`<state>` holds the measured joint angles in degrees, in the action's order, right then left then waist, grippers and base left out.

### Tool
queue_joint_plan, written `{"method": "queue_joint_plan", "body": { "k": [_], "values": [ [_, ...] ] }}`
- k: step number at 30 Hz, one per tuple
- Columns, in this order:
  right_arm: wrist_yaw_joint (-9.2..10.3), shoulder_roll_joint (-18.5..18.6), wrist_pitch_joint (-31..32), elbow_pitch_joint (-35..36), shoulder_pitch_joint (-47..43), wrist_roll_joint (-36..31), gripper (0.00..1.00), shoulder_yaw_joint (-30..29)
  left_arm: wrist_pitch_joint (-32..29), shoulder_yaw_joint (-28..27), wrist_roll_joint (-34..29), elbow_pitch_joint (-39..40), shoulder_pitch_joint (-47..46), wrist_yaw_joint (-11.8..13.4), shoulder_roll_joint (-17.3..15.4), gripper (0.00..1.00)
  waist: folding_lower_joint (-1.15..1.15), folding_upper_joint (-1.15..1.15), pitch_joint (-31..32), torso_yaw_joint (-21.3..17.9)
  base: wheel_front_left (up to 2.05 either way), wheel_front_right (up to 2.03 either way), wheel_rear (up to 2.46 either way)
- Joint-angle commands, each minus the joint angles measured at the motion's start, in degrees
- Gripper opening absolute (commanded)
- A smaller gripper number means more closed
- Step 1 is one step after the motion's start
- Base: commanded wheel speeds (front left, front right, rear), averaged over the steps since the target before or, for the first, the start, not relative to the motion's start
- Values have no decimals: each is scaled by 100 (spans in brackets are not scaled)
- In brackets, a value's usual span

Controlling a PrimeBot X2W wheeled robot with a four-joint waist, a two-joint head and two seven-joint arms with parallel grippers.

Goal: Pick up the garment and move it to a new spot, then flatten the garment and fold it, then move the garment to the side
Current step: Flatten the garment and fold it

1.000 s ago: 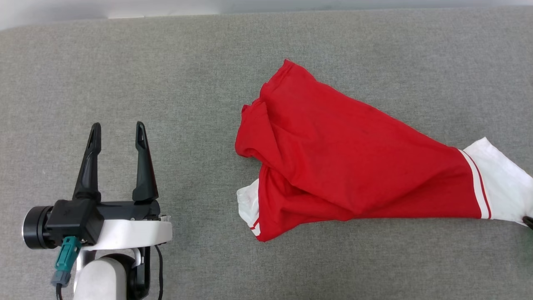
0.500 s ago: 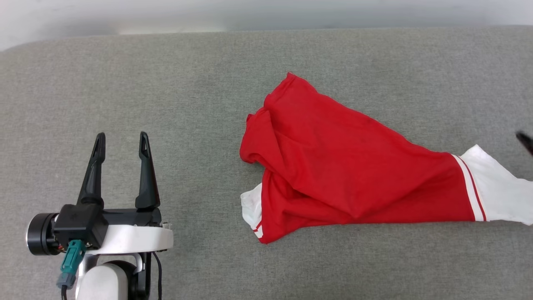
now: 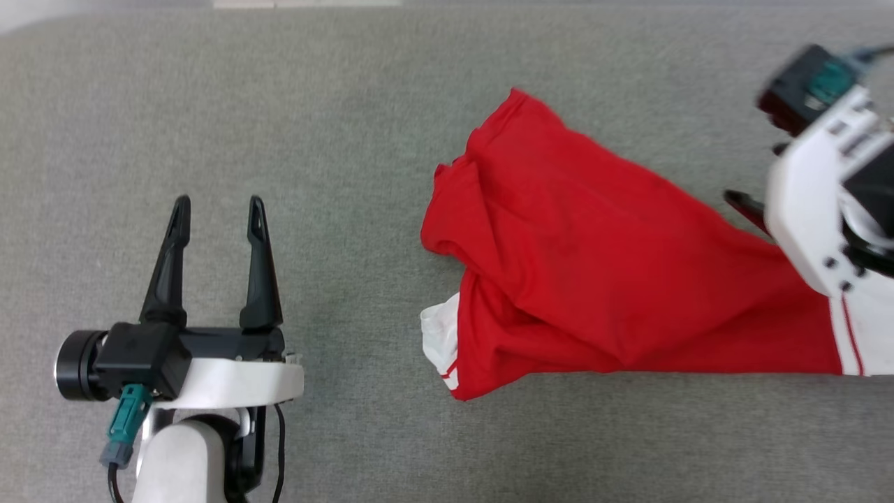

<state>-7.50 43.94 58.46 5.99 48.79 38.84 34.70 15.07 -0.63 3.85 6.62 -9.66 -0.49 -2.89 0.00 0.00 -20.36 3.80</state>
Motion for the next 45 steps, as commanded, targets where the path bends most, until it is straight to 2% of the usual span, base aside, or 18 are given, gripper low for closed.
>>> {"method": "queue_joint_plan", "body": {
  "k": [1,8,13,17,19,24,27,31,36,39,44,45],
  "values": [
    [2,-193,110,-277,361,-27,100,268,15,25,40,28,-118,23,1,100,0,0,-236,123,0,0,0],
    [2,-769,-67,-1536,1056,-202,100,1073,15,135,128,107,-319,98,2,100,0,0,-676,251,0,0,0],
    [-1,-1070,-397,-2459,1049,-292,100,1851,15,215,163,86,-448,139,3,100,0,0,-909,293,0,0,0],
    [-7,-1198,-677,-2813,918,-40,100,2300,15,210,168,44,-495,154,1,100,0,0,-929,277,0,0,0],
    [-7,-1181,-939,-2836,1098,33,0,2338,15,161,132,0,-466,141,0,100,0,0,-863,228,0,0,0],
    [4,-907,-1811,-2592,1728,286,0,2040,15,103,96,-65,-355,102,4,100,0,0,-604,131,0,0,0],
    [3,-642,-2194,-2341,1799,427,0,1893,15,90,103,-81,-275,109,0,100,0,0,-465,85,0,0,0],
    [4,-153,-2486,-2172,1553,696,0,1529,15,80,123,-69,-197,122,1,100,0,0,-366,48,0,0,0],
    [3,279,-2565,-2434,813,751,0,1129,15,90,121,-80,-143,111,1,100,0,0,-354,42,0,0,0],
    [3,268,-2508,-2826,336,744,0,934,15,78,97,-100,-166,90,1,100,0,0,-372,42,0,0,0],
    [2,-43,-2621,-3308,-147,645,0,726,15,70,16,-178,-190,32,1,100,0,0,-290,29,0,0,0],
    [2,-90,-2745,-3295,-162,600,82,654,15,68,-3,-188,-187,10,1,100,0,0,-248,17,0,0,0]
  ]
}}
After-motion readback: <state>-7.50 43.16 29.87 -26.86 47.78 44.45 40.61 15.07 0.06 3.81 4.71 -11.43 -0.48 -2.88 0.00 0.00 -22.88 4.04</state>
